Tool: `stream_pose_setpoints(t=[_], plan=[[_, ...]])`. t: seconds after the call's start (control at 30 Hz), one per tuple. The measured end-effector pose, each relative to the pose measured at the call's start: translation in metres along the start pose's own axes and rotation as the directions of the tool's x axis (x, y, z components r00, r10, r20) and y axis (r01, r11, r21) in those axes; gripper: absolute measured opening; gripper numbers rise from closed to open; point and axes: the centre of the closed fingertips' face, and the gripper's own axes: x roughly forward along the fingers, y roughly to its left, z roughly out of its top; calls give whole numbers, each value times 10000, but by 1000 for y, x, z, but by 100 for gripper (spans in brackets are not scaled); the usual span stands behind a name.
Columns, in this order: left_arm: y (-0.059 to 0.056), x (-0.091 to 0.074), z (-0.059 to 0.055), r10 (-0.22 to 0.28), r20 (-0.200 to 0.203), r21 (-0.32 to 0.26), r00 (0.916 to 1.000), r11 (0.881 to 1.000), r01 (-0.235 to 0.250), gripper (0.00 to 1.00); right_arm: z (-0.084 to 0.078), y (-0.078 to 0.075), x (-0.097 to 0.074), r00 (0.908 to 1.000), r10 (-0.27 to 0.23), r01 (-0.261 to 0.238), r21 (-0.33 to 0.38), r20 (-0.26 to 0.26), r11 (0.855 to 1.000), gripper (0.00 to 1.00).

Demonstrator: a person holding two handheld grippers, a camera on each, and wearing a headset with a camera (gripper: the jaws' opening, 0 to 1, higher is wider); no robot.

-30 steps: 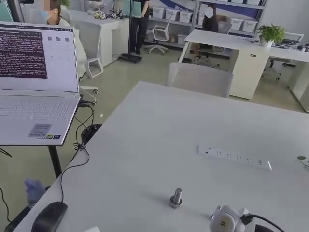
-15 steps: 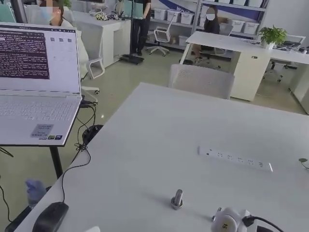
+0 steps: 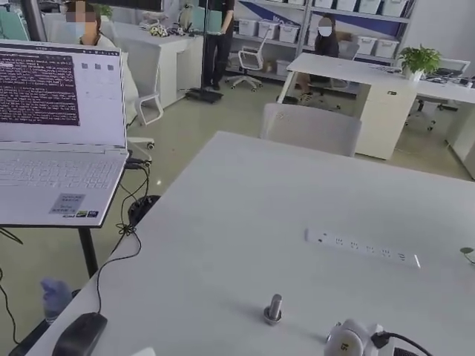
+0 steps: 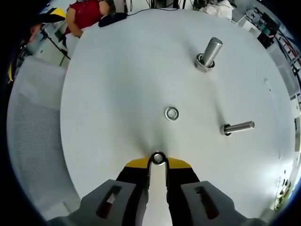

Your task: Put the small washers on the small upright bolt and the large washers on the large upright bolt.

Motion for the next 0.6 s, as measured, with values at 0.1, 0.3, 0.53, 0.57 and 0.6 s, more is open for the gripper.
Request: stream_pose_setpoints(t=[0.1, 0.3, 0.53, 0.57, 0.6], plan=[[0, -1, -1, 1, -15, -21, 10000, 10000, -1, 77, 1, 1, -1, 10000, 59, -59, 70, 41, 10000, 13], [-1, -2, -5, 15, -66, -71, 10000, 10000, -16, 77, 0, 0, 0, 9997, 179, -183, 266, 143, 9995, 13], [-4, 0, -5, -19, -92, -94, 10000, 10000, 18, 76, -3, -2, -1, 9999, 160, -161, 245, 39, 9996, 13], [-4, 0, -4, -28, -84, -108, 10000, 9999, 27, 76, -3, -2, -1, 9999, 164, -165, 247, 38, 9996, 13], [-4, 1, -4, -33, -91, -113, 10000, 9999, 32, 76, -4, -2, -2, 9998, 180, -181, 276, 34, 9995, 13]])
